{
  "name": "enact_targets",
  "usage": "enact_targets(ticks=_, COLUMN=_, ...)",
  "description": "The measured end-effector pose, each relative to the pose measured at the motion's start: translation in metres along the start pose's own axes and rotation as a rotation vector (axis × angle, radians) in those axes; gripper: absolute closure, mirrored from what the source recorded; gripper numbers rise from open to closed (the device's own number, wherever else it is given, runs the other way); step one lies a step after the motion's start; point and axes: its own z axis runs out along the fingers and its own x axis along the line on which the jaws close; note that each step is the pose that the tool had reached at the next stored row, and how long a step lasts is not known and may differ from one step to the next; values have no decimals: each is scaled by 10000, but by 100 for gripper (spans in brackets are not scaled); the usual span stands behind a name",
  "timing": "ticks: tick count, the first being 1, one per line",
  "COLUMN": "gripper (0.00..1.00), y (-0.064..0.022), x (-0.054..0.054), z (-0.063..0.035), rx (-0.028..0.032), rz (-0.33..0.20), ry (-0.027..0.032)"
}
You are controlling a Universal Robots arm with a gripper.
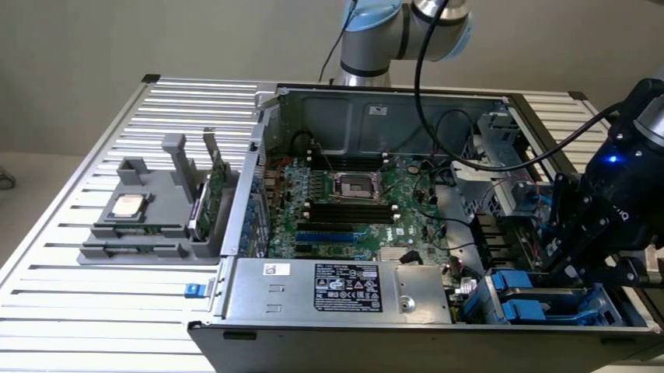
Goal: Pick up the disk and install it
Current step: 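Insert the disk into the insertion slot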
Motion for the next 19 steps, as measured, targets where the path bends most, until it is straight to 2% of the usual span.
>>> enact_targets(ticks=7, gripper=83, y=0, x=0, z=5, rx=1, rz=-67, ry=-29)
enact_targets(ticks=19, gripper=83, y=0, x=4, z=4, rx=95, rz=-128, ry=-84)
